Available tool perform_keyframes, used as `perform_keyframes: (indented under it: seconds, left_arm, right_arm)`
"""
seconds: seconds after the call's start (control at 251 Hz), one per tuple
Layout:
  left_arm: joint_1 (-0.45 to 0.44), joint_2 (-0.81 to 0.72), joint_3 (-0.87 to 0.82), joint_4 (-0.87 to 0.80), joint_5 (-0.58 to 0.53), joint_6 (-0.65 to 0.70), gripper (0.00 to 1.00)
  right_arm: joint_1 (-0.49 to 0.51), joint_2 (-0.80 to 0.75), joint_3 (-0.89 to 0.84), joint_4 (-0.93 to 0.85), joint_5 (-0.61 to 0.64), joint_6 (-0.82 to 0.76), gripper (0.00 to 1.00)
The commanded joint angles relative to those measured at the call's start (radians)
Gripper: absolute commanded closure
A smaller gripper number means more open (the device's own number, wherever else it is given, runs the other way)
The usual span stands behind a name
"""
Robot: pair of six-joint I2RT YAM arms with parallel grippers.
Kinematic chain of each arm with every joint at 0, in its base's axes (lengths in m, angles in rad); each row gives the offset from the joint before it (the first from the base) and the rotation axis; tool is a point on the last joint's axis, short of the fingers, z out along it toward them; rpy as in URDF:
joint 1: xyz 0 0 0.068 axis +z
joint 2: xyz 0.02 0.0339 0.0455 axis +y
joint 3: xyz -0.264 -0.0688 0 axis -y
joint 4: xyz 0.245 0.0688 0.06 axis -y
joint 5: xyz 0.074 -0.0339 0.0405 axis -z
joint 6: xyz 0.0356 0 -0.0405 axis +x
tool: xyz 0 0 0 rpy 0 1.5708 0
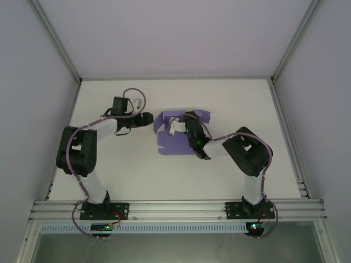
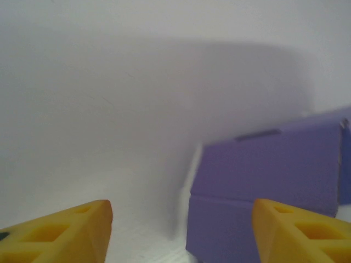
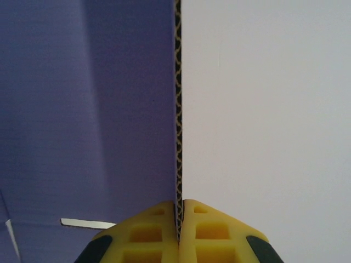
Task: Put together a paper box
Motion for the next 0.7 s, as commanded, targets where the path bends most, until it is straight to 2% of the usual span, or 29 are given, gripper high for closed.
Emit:
perform_keyframes:
  seconds: [0.0, 0.052, 0.275, 0.439, 0.694]
  left_arm:
    - [-0.043, -0.03, -0.04, 0.071, 0.06, 0.048, 0.4]
    - [-0.056, -0.024, -0.043, 0.088, 0.053, 0.048, 0.44]
    - [-0.118, 0.03, -0.036, 0.171, 0.021, 0.058, 0.47]
    - [-0.18, 0.058, -0.005, 0.18, -0.144, 0.114, 0.5]
    - [-0.212, 0.091, -0.017, 0.275, -0.244, 0.115, 0.58]
  right_arm:
    - [0.011, -0.023, 0.012, -0.051, 0.017, 0.046, 1.0]
    - [0.011, -0.03, 0.013, -0.073, 0.015, 0.066, 1.0]
    - [0.012, -0.057, 0.023, -0.186, -0.016, 0.139, 1.0]
    - [0.014, -0.07, 0.033, -0.278, -0.042, 0.191, 1.0]
    - [0.023, -0.078, 0.03, -0.341, -0.059, 0.233, 1.0]
